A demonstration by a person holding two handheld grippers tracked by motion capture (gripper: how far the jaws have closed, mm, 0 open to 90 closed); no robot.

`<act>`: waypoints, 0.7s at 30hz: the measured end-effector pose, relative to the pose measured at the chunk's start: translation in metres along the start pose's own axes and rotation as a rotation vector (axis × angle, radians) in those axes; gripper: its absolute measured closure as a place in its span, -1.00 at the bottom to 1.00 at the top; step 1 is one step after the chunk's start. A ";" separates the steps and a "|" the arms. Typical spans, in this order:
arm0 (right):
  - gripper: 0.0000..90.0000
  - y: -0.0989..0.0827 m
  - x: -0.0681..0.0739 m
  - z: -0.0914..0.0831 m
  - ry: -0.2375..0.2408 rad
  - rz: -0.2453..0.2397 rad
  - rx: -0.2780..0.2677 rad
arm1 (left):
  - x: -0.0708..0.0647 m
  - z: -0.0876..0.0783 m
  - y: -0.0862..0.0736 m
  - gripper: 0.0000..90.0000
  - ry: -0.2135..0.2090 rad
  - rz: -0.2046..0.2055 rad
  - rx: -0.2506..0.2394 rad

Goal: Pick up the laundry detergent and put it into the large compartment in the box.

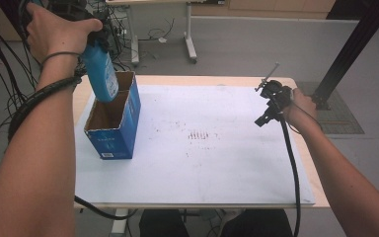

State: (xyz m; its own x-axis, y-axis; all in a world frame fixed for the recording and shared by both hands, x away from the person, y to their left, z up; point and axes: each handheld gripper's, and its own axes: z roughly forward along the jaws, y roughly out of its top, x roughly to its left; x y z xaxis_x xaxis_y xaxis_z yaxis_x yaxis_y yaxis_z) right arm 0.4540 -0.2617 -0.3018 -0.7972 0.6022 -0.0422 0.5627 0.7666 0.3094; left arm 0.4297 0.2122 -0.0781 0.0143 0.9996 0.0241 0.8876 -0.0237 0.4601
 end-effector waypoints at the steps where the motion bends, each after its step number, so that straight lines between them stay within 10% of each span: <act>1: -0.91 0.000 0.000 0.000 0.001 0.000 -0.003 | 0.001 0.000 0.000 -0.16 0.002 -0.003 0.003; 21: -0.91 -0.003 -0.001 -0.003 -0.004 0.008 -0.008 | 0.012 0.020 -0.014 -0.16 -0.010 -0.024 0.028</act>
State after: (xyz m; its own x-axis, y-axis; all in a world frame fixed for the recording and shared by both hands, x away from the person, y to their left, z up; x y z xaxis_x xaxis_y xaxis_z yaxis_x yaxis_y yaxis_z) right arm 0.4521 -0.2653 -0.2997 -0.7921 0.6089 -0.0433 0.5670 0.7602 0.3172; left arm 0.4269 0.2248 -0.1022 -0.0024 1.0000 0.0045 0.9004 0.0002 0.4351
